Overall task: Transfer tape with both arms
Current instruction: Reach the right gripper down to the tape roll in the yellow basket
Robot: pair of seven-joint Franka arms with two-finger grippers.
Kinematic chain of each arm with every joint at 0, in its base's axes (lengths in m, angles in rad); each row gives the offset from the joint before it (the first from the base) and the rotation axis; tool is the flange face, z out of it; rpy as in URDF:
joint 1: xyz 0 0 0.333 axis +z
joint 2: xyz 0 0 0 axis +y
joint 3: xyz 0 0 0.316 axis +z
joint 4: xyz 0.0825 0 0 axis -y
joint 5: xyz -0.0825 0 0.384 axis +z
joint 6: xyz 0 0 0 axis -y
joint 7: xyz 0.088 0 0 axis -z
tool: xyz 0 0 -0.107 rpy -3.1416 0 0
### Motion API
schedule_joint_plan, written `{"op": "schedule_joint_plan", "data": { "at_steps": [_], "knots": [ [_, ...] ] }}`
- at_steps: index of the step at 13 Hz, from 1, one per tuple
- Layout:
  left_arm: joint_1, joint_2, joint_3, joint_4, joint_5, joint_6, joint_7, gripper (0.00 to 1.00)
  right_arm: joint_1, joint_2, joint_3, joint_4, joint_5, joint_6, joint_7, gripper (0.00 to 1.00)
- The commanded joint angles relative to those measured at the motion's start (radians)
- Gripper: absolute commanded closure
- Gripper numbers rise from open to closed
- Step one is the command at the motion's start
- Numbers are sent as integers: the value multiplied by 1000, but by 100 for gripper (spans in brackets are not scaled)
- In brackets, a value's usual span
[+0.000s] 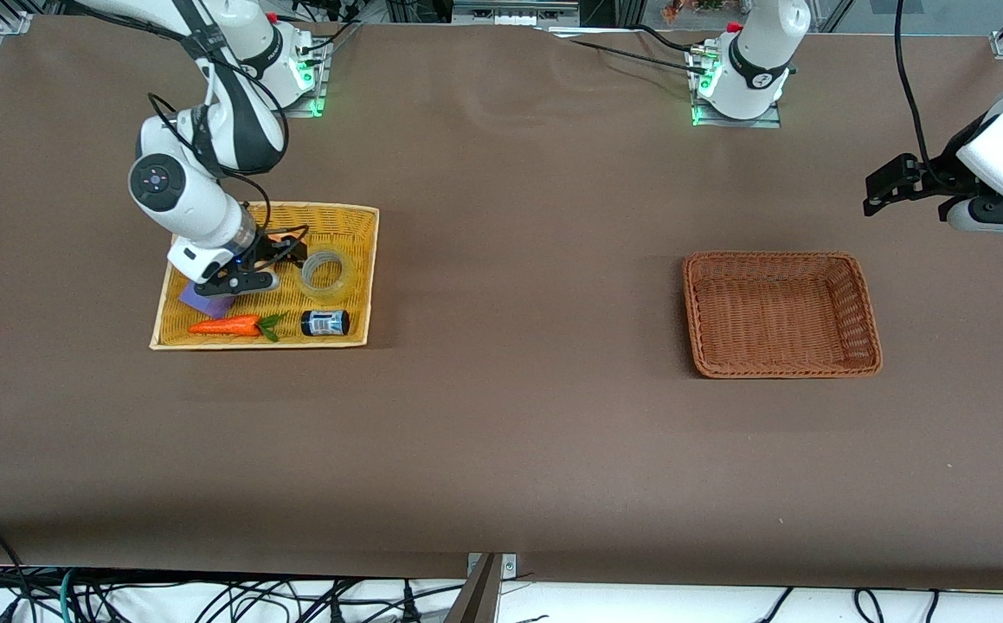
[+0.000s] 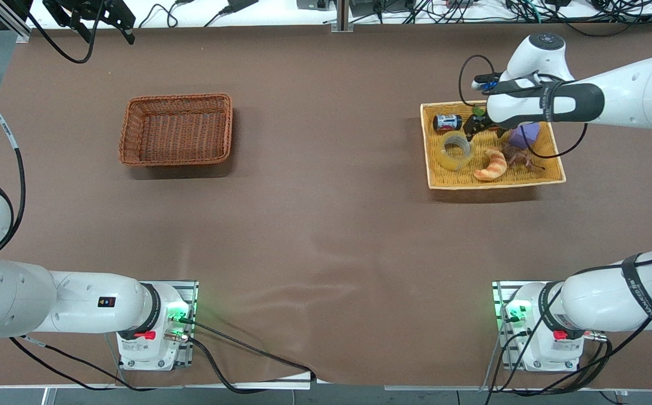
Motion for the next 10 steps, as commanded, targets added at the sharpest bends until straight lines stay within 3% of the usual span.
{"op": "schedule_joint_plan", "data": {
  "at_steps": [1,3,5,6,10],
  "knots": [
    [5,-12,-1,2,-24,-10,20,0,-3,37,13,3,9,40,20,0],
    [5,-12,-1,2,-24,-12,20,0,-3,63,15,5,9,52,20,4],
    [5,-12,-1,2,-24,-12,20,0,-3,91,15,3,9,80,20,16],
    [5,-12,-1,2,-24,-12,20,0,-3,94,15,3,9,80,20,26],
    [5,-12,-1,2,-24,-12,20,0,-3,96,15,5,11,71,22,83]
  ]
}}
